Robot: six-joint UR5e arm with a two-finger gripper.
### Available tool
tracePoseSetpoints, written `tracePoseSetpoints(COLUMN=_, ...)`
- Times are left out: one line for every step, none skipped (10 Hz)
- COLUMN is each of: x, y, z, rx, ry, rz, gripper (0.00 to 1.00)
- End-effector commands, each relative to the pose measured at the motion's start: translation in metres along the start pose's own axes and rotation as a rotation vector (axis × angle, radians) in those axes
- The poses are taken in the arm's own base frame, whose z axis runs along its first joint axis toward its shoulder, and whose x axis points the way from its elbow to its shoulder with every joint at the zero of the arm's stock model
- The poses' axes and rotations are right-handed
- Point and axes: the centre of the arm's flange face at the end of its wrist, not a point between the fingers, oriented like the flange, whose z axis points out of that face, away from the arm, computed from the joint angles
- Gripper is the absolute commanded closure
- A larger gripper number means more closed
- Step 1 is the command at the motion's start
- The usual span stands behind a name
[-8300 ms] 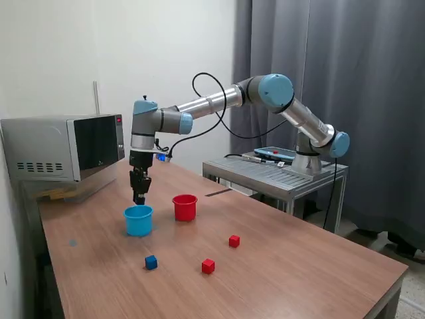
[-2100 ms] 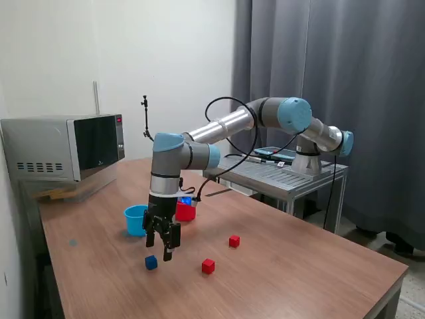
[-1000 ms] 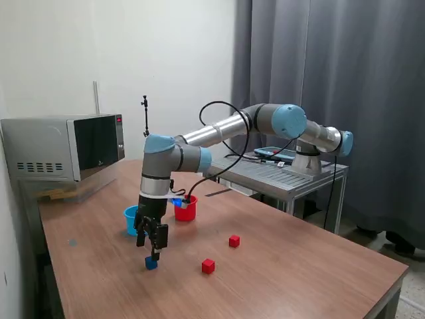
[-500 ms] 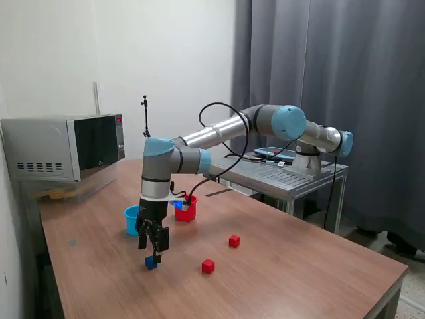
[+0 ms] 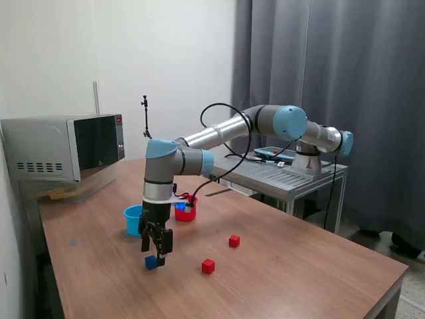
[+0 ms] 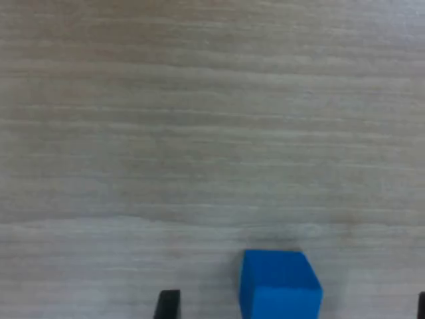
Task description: Place red objects in the red bin, and blue objects in the blue bin.
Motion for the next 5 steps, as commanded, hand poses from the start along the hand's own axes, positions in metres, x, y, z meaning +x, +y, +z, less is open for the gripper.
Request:
tracePoseSetpoints(x=0.0032, y=-0.0009, z=0.0013, rx=0.002, ry=0.001, rz=-0.003, gripper=0.00)
tracePoseSetpoints(x=0.0030, y=-0.0030, z=0.0041, rx=0.010, ry=0.001, rz=-0.003, gripper=0.00)
tracePoseSetpoints(x=0.0029, y=-0.0037, z=0.0068, rx=0.013, ry=0.001, rz=-0.004, gripper=0.00)
tracePoseSetpoints(x=0.0029, y=-0.0037, z=0.0068, rx=0.013, ry=0.001, rz=-0.004, gripper=0.00)
tracePoseSetpoints(x=0.0029, y=-0.0033, z=0.0061, rx=0.012, ry=0.001, rz=-0.003, gripper=0.00)
